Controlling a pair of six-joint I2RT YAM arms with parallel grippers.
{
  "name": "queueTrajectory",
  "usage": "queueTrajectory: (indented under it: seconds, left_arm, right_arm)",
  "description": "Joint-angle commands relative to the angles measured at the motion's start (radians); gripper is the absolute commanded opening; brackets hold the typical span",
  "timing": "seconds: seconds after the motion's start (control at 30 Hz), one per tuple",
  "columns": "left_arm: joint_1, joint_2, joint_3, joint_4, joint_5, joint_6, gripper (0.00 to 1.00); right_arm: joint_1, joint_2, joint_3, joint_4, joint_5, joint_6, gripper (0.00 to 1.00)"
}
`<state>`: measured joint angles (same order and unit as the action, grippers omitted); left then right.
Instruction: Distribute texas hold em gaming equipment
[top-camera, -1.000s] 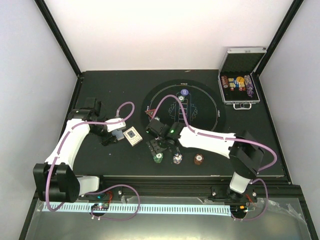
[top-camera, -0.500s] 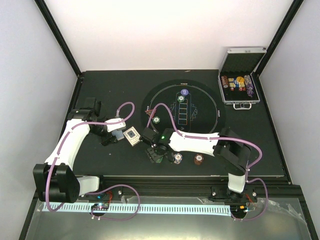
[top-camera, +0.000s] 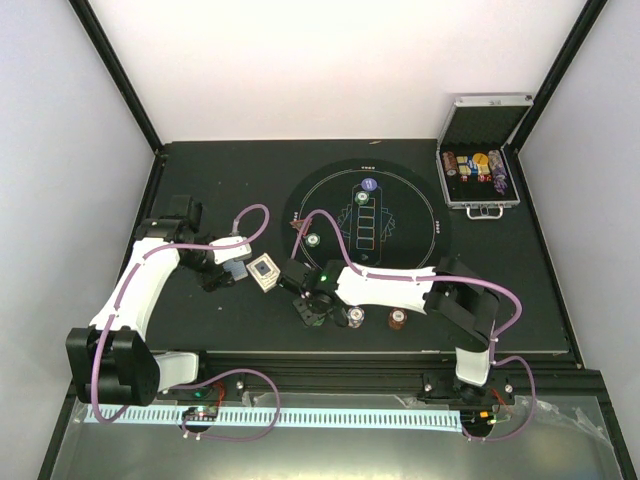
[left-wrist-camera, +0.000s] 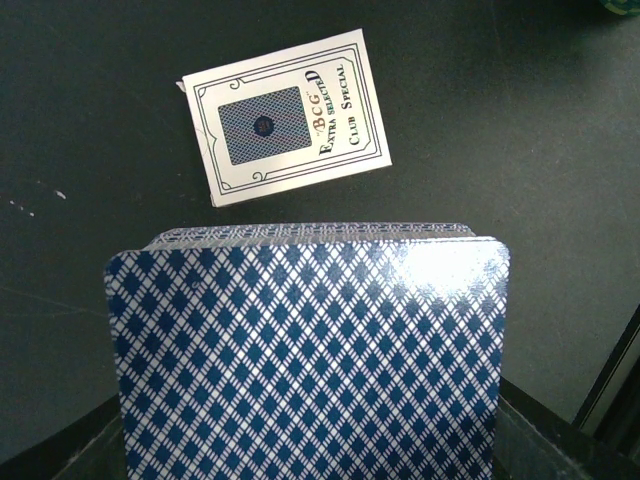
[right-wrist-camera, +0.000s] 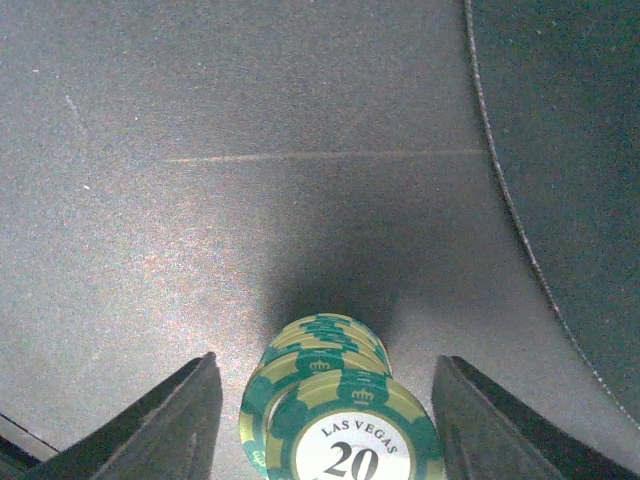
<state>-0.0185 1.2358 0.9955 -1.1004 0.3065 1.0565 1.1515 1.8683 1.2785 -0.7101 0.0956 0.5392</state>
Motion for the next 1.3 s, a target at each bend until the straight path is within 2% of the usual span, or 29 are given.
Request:
queueTrajectory:
  seconds: [0.0, 0.17, 0.33, 0.57, 0.8, 0.93, 1.13, 1.27]
  left_arm:
    - [0.009, -0.021, 0.028, -0.003, -0.008, 0.022, 0.02]
    - [0.008, -0.021, 0.032, -0.006, -0.009, 0.023, 0.02]
    - [0.009, -0.021, 0.033, -0.006, -0.010, 0.025, 0.02]
    - [0.008, -0.022, 0.032, -0.010, -0.009, 0.025, 0.01]
    - [0.008, -0.024, 0.031, -0.013, -0.009, 0.026, 0.02]
    - [0.009, -0.024, 0.025, -0.013, -0.009, 0.026, 0.02]
    - [0.008, -0.024, 0.023, -0.011, -0.009, 0.028, 0.02]
    - [0.008, -0.022, 0.023, -0.012, -0.009, 0.029, 0.01]
  right_arm:
    - [0.008, 0.015, 0.012, 0.000, 0.019, 0.010, 0.57]
    - [0.010, 0.026, 0.011, -0.011, 0.026, 0.007, 0.57]
    - [0.020, 0.025, 0.010, -0.019, 0.036, 0.007, 0.61]
    - [0.023, 0.009, 0.015, -0.023, 0.049, 0.015, 0.53]
    - [0.024, 0.002, 0.032, -0.045, 0.062, 0.007, 0.56]
    - [0.025, -0.001, 0.029, -0.045, 0.062, 0.008, 0.50]
    - [0.025, -0.010, 0.046, -0.062, 0.062, 0.003, 0.48]
    - [0.025, -0.023, 0.062, -0.080, 0.076, 0.000, 0.35]
